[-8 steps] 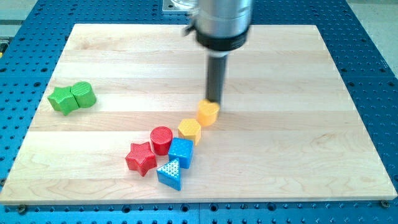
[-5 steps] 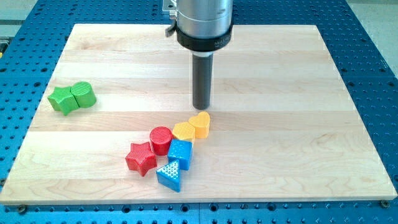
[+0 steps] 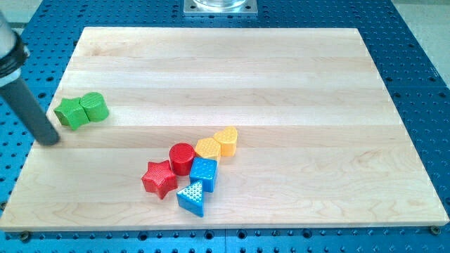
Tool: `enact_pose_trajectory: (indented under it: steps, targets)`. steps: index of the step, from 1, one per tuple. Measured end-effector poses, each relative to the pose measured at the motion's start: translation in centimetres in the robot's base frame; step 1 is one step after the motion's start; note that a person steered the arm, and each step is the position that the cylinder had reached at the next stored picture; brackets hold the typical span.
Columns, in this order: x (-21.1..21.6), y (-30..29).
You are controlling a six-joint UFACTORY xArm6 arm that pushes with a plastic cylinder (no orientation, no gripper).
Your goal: Place the green blocks at the top center of the board
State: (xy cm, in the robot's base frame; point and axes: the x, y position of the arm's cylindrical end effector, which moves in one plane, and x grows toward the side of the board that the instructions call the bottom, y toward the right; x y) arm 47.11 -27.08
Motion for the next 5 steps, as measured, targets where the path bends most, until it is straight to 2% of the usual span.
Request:
enact_pose_trajectory:
  steps: [2,3,4,5]
  targets:
    - [-4.6,12.6]
    - [-1.6,6.7]
    - [-0.7,2.7]
    - [-5.6,4.5]
